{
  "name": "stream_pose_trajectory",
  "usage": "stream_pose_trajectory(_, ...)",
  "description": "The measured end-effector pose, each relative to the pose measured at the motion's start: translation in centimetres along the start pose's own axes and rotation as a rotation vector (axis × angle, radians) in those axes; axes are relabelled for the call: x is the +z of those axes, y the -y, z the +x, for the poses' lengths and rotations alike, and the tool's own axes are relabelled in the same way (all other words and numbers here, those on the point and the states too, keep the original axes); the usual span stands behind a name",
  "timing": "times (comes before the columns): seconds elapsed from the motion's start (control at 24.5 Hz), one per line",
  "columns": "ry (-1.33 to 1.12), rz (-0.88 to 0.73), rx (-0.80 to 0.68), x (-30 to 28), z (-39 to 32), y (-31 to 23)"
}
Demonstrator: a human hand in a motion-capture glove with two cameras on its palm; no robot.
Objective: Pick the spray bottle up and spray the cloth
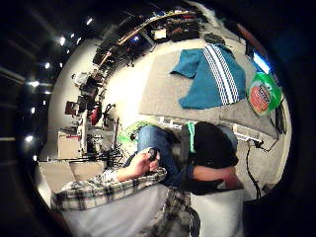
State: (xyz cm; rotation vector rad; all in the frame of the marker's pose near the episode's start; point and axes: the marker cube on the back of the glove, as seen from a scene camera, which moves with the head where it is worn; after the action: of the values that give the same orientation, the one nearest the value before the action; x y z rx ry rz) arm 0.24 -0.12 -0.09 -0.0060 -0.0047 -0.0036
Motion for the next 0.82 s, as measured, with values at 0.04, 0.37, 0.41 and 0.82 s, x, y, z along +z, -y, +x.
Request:
stream_pose_trajectory(0.04, 0.0, 0.0, 0.0, 0.0, 0.0, 0.0)
stream_pose_trajectory(0.37, -0.002, 0.012, 0.003, 0.0, -0.1, 0.0)
stream_pose_trajectory(0.41, -0.002, 0.011, 0.002, 0.1, -0.1, 0.1)
stream_pose_trajectory(0.82, -0.012, 0.07, 0.133, -0.2, 4.7, -1.6)
